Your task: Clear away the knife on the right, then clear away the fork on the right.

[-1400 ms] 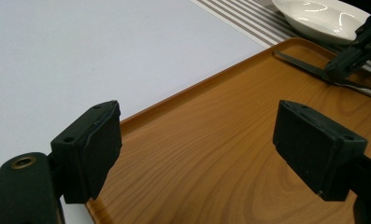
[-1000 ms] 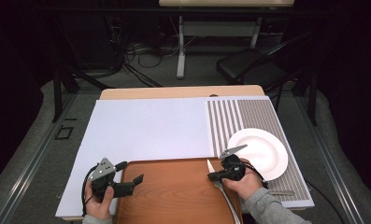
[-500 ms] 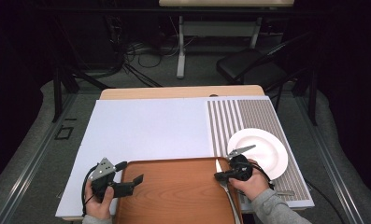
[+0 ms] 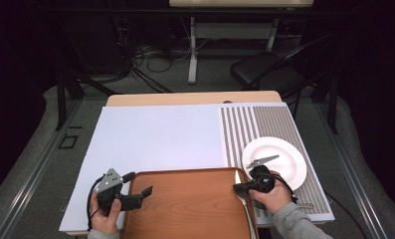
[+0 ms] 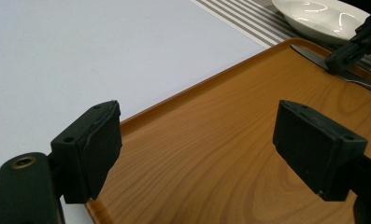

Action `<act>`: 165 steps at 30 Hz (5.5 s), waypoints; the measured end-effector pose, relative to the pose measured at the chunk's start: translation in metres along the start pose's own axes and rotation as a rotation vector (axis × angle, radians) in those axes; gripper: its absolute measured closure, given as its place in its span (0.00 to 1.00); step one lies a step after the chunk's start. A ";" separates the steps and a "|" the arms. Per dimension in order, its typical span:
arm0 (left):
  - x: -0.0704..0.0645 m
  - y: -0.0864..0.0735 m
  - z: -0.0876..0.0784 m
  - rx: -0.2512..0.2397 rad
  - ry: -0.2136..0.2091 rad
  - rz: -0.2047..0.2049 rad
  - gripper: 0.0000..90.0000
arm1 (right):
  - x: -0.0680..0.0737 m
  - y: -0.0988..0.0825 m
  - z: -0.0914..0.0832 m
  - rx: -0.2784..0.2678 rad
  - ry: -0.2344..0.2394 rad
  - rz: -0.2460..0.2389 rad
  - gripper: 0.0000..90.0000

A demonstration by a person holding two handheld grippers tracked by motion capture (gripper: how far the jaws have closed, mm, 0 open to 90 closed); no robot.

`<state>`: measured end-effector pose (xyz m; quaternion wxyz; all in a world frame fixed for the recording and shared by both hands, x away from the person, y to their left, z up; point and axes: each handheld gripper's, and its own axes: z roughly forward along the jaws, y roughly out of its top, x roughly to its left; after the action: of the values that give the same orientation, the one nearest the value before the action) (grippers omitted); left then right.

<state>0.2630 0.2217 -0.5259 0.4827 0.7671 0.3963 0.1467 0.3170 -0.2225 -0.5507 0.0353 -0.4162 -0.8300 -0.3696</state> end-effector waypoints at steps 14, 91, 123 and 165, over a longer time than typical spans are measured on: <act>0.000 0.000 -0.001 -0.002 0.000 -0.004 0.18 | 0.008 -0.005 -0.018 -0.104 0.014 -0.099 0.97; 0.000 -0.001 -0.007 -0.011 0.021 0.000 0.18 | -0.006 -0.040 -0.105 0.004 -0.316 -0.433 0.20; -0.002 -0.001 -0.005 -0.012 0.016 -0.010 0.18 | -0.008 -0.057 -0.119 0.206 -0.354 -0.625 0.61; -0.001 -0.002 -0.005 -0.008 0.018 -0.005 0.18 | 0.002 -0.056 -0.077 0.515 -0.322 -0.864 0.88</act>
<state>0.2583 0.2248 -0.5245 0.4825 0.7628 0.4019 0.1541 0.2559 -0.2919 -0.5272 -0.1471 -0.0655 -0.9847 -0.0658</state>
